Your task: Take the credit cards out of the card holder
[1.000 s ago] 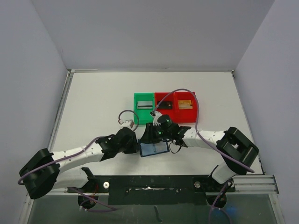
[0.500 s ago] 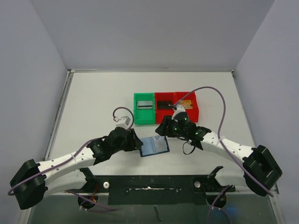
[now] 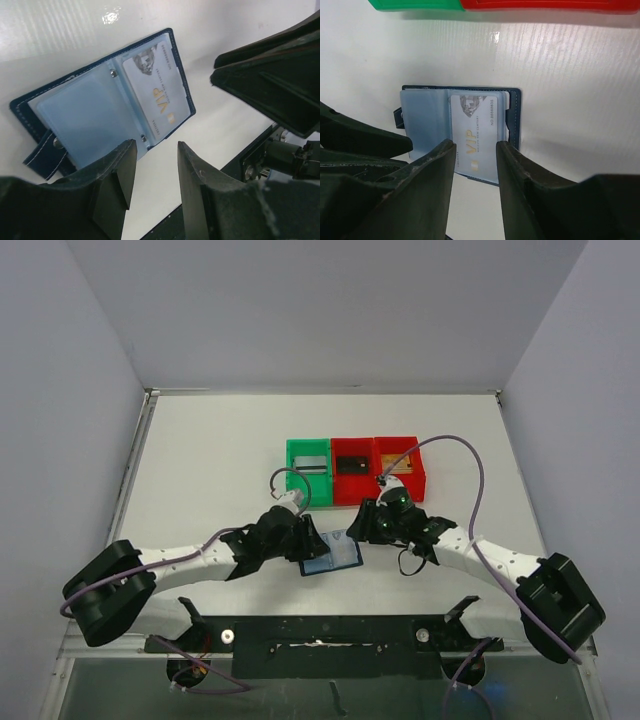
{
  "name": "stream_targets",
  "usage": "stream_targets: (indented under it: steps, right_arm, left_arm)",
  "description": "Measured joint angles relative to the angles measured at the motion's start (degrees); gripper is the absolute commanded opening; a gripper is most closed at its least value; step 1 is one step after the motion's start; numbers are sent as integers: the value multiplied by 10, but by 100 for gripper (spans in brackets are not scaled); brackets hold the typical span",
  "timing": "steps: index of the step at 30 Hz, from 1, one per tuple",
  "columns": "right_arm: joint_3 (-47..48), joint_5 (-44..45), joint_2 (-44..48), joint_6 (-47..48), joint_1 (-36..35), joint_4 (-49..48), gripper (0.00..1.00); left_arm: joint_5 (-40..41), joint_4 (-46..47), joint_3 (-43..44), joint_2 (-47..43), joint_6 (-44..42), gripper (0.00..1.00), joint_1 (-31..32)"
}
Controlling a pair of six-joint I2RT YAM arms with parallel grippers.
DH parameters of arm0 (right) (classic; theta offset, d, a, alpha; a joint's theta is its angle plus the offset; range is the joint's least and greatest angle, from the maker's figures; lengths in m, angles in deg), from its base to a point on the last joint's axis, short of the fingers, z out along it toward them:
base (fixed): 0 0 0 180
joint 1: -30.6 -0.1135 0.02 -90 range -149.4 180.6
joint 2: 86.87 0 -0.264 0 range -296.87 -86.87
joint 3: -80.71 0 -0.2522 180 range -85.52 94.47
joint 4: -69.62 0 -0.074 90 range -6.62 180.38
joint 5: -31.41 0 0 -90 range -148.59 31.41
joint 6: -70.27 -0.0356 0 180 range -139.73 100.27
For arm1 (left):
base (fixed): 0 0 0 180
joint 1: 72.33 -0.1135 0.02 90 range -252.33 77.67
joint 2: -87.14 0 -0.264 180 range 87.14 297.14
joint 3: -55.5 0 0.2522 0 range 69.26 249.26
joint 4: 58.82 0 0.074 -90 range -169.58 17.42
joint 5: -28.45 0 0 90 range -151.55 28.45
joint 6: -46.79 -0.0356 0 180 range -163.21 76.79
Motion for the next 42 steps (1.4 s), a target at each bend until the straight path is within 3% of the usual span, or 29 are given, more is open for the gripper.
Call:
stream_targets:
  steps: [16, 22, 36, 42]
  right_arm:
    - [-16, -58, -101, 8, 0, -57, 26]
    - [-34, -67, -104, 4, 0, -86, 22]
    - [-42, -74, -104, -5, -1, -102, 21]
    - [-42, -76, -104, -5, -2, -102, 21]
  left_arm:
    - [-23, 112, 0, 76, 42, 37, 0]
    - [-25, 146, -12, 95, 55, 32, 0]
    - [-10, 162, -37, 108, 72, 31, 0]
    - [-5, 170, -43, 110, 80, 21, 0]
